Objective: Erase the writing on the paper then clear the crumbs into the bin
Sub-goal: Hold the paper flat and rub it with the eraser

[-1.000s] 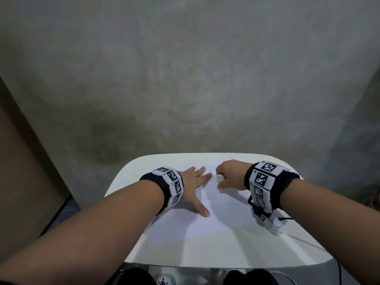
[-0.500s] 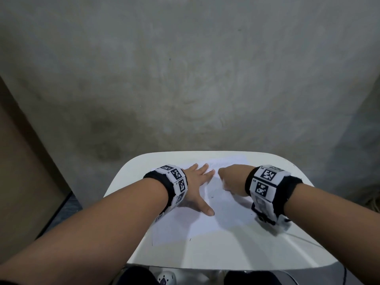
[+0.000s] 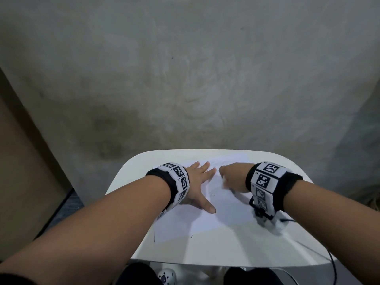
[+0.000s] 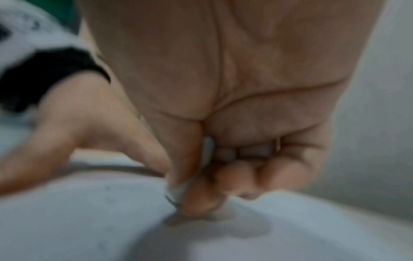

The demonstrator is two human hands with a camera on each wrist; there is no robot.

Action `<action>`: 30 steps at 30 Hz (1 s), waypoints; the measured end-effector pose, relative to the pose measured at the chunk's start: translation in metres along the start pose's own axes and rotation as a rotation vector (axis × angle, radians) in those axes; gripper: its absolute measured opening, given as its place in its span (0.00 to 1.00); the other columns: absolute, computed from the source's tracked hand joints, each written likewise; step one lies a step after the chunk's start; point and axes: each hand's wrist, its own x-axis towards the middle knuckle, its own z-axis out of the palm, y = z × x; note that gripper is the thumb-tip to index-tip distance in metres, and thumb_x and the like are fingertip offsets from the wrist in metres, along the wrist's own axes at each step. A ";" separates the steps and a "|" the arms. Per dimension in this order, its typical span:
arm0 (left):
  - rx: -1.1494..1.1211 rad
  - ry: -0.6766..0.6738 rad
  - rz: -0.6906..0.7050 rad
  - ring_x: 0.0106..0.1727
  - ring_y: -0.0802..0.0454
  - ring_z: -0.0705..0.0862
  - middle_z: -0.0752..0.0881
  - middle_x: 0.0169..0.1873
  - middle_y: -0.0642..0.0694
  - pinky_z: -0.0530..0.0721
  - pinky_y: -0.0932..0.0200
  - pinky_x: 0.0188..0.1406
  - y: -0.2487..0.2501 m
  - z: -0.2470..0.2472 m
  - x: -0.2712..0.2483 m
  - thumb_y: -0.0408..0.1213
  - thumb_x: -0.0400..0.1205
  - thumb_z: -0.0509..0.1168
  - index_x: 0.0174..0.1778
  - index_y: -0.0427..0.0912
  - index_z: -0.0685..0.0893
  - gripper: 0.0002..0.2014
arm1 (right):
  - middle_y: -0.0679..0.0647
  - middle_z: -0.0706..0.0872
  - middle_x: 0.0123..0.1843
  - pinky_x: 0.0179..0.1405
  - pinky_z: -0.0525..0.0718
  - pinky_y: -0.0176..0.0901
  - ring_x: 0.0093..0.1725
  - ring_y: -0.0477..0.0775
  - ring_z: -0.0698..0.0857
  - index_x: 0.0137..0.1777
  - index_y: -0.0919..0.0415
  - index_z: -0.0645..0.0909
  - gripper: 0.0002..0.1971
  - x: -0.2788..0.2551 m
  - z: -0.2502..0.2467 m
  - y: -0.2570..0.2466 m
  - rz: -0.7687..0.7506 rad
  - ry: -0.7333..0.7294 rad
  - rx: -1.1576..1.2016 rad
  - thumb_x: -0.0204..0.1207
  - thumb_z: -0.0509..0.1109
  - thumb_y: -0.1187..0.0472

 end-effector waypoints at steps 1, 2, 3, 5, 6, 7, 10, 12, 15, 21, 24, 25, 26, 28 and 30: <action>-0.003 0.000 -0.003 0.86 0.48 0.33 0.31 0.85 0.56 0.46 0.32 0.83 0.000 0.001 0.000 0.73 0.70 0.69 0.86 0.57 0.33 0.61 | 0.61 0.82 0.58 0.45 0.79 0.45 0.54 0.59 0.81 0.74 0.65 0.70 0.21 0.001 0.000 0.000 0.010 0.025 0.000 0.81 0.62 0.63; -0.015 0.002 -0.002 0.86 0.48 0.34 0.32 0.85 0.55 0.46 0.32 0.84 0.001 0.000 0.000 0.72 0.70 0.70 0.86 0.56 0.34 0.62 | 0.61 0.81 0.65 0.54 0.79 0.48 0.63 0.61 0.81 0.76 0.63 0.68 0.23 -0.002 0.000 -0.006 -0.018 0.031 0.003 0.82 0.62 0.63; -0.027 0.004 0.000 0.86 0.47 0.34 0.32 0.86 0.54 0.46 0.33 0.84 0.002 0.000 0.000 0.70 0.70 0.71 0.86 0.56 0.34 0.62 | 0.62 0.78 0.71 0.62 0.77 0.49 0.69 0.62 0.78 0.78 0.63 0.67 0.23 -0.003 0.003 -0.011 -0.065 0.037 0.028 0.83 0.62 0.63; -0.023 0.001 0.003 0.86 0.46 0.34 0.33 0.86 0.54 0.45 0.34 0.84 0.003 -0.002 -0.001 0.69 0.71 0.72 0.87 0.55 0.34 0.62 | 0.63 0.75 0.75 0.66 0.73 0.47 0.73 0.61 0.75 0.78 0.64 0.67 0.23 -0.008 0.007 -0.018 -0.123 0.024 0.034 0.84 0.60 0.62; -0.013 -0.002 0.000 0.86 0.46 0.34 0.32 0.86 0.54 0.46 0.34 0.84 0.004 -0.003 -0.002 0.69 0.71 0.71 0.86 0.55 0.34 0.61 | 0.62 0.76 0.74 0.64 0.73 0.46 0.72 0.60 0.76 0.78 0.64 0.67 0.22 -0.001 0.005 -0.014 -0.107 0.012 -0.002 0.84 0.60 0.61; -0.004 -0.004 -0.004 0.86 0.47 0.34 0.32 0.86 0.54 0.46 0.34 0.84 0.004 -0.002 -0.003 0.70 0.71 0.70 0.86 0.55 0.33 0.61 | 0.60 0.78 0.72 0.61 0.75 0.46 0.70 0.59 0.78 0.77 0.63 0.68 0.22 0.003 0.003 -0.008 -0.059 0.017 -0.022 0.84 0.60 0.61; -0.003 0.009 -0.008 0.86 0.47 0.34 0.32 0.86 0.53 0.47 0.33 0.84 0.005 -0.001 -0.004 0.70 0.71 0.70 0.86 0.55 0.34 0.61 | 0.57 0.79 0.71 0.63 0.77 0.49 0.70 0.59 0.78 0.77 0.60 0.69 0.22 0.003 -0.003 -0.009 -0.018 0.055 -0.027 0.83 0.62 0.60; -0.028 0.004 -0.009 0.86 0.47 0.34 0.32 0.86 0.54 0.46 0.34 0.84 0.005 -0.002 -0.003 0.69 0.70 0.72 0.86 0.56 0.34 0.62 | 0.61 0.75 0.74 0.63 0.77 0.46 0.70 0.59 0.77 0.78 0.62 0.68 0.23 -0.003 0.000 -0.018 -0.123 0.050 0.035 0.83 0.62 0.59; -0.009 0.005 0.000 0.86 0.47 0.34 0.32 0.86 0.54 0.47 0.33 0.83 0.003 -0.002 -0.003 0.70 0.71 0.71 0.86 0.57 0.33 0.61 | 0.58 0.81 0.70 0.52 0.79 0.40 0.57 0.53 0.80 0.76 0.62 0.71 0.22 0.005 -0.003 -0.010 -0.073 0.005 -0.005 0.83 0.62 0.58; -0.021 0.003 -0.004 0.86 0.49 0.33 0.32 0.85 0.55 0.47 0.33 0.84 0.004 -0.002 -0.004 0.69 0.70 0.72 0.86 0.58 0.34 0.61 | 0.59 0.79 0.71 0.64 0.77 0.50 0.69 0.61 0.79 0.75 0.59 0.72 0.22 0.007 0.002 -0.013 -0.119 0.042 0.057 0.82 0.64 0.59; -0.008 -0.024 0.002 0.86 0.48 0.32 0.30 0.85 0.56 0.47 0.30 0.83 -0.002 0.000 0.001 0.74 0.68 0.69 0.85 0.58 0.31 0.63 | 0.55 0.84 0.64 0.52 0.77 0.46 0.54 0.55 0.81 0.70 0.60 0.75 0.17 0.016 -0.003 -0.002 0.023 0.032 0.029 0.82 0.61 0.58; -0.005 -0.027 0.003 0.86 0.49 0.32 0.30 0.85 0.56 0.46 0.30 0.83 -0.005 0.002 0.001 0.75 0.67 0.68 0.85 0.58 0.30 0.64 | 0.54 0.84 0.62 0.48 0.76 0.44 0.50 0.54 0.79 0.68 0.60 0.76 0.16 0.018 -0.003 0.000 0.038 0.030 0.032 0.82 0.60 0.58; 0.001 -0.028 0.005 0.86 0.49 0.32 0.30 0.84 0.57 0.45 0.30 0.83 -0.008 0.002 0.000 0.75 0.67 0.68 0.85 0.58 0.31 0.64 | 0.54 0.85 0.59 0.44 0.74 0.42 0.48 0.54 0.77 0.66 0.61 0.76 0.15 0.018 -0.003 0.001 0.033 0.028 0.047 0.82 0.60 0.59; 0.005 -0.031 0.012 0.86 0.51 0.32 0.30 0.84 0.58 0.44 0.32 0.84 -0.014 0.007 -0.005 0.74 0.67 0.70 0.85 0.58 0.31 0.64 | 0.52 0.82 0.45 0.33 0.71 0.40 0.46 0.54 0.76 0.59 0.61 0.77 0.10 0.017 -0.001 0.005 0.028 0.025 0.106 0.80 0.61 0.61; -0.019 -0.031 0.023 0.86 0.52 0.32 0.30 0.84 0.57 0.43 0.35 0.84 -0.019 0.009 -0.011 0.70 0.70 0.71 0.85 0.57 0.31 0.63 | 0.49 0.76 0.36 0.30 0.68 0.38 0.45 0.56 0.76 0.53 0.60 0.73 0.06 0.017 -0.001 0.007 0.045 0.026 0.122 0.79 0.62 0.62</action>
